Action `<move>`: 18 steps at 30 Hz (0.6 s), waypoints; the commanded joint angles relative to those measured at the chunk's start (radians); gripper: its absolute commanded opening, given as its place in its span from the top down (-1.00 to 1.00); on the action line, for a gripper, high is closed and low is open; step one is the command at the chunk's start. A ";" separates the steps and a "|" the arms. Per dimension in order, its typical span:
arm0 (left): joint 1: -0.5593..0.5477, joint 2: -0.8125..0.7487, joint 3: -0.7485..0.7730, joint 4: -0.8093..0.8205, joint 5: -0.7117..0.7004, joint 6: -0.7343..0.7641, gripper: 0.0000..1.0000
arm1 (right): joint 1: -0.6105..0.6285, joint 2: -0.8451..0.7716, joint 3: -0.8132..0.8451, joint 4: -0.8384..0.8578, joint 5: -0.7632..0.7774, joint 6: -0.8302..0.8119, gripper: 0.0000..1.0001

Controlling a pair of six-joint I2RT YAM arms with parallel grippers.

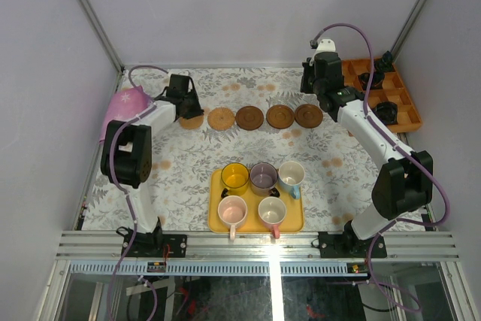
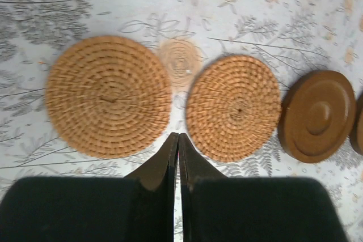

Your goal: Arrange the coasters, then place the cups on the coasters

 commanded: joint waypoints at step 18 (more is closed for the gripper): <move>-0.095 0.225 0.173 0.064 0.183 0.036 1.00 | 0.003 0.027 -0.019 -0.021 0.028 0.013 1.00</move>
